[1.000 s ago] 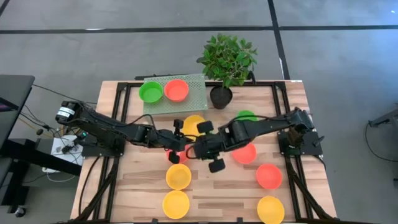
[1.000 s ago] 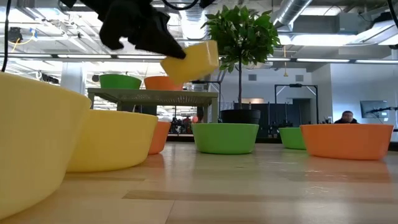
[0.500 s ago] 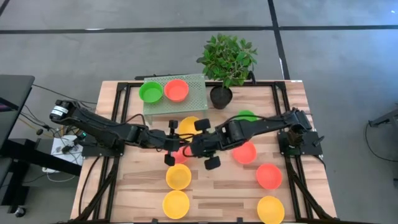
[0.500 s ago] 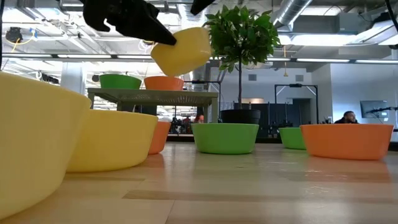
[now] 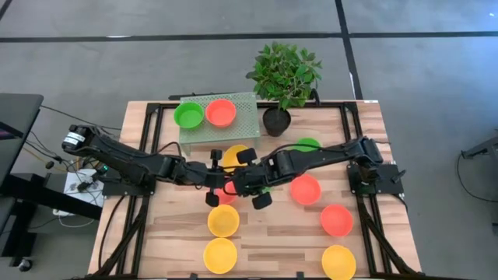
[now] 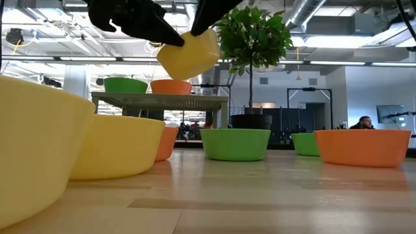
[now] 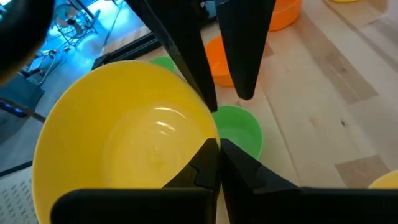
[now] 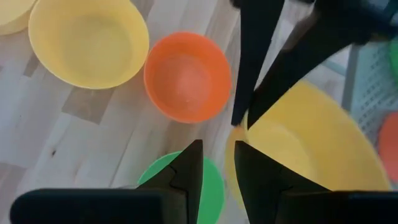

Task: Pick & Place Mini bowls
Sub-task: Put the yellow bowl on the shelf

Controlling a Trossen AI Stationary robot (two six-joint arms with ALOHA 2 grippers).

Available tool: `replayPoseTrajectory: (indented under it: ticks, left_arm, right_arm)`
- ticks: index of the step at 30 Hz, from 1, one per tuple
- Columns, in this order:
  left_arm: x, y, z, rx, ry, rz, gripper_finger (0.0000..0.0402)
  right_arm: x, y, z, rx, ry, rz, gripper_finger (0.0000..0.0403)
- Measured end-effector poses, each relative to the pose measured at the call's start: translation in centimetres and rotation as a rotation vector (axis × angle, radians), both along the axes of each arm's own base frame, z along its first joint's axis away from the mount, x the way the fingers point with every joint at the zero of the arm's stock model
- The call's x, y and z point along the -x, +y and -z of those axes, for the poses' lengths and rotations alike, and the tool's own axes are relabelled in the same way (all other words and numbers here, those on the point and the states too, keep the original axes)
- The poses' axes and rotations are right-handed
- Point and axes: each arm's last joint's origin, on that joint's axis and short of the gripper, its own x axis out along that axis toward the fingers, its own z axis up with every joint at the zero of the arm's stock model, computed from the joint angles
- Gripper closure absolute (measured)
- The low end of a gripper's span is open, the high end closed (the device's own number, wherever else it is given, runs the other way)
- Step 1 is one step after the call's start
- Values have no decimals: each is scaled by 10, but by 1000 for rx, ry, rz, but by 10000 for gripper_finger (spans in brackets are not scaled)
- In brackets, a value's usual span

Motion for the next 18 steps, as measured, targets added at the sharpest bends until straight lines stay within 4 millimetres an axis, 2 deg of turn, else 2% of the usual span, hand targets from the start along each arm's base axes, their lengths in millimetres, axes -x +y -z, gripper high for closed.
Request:
replayPoseTrajectory:
  ticks: [5, 18]
  left_arm:
    - [0, 0, 0, 5, 4, 11, 388]
    - [0, -1, 0, 30, 8, 62, 393]
  right_arm:
    - [0, 5, -3, 35, -29, -15, 315]
    - [3, -4, 0, 36, 23, 27, 315]
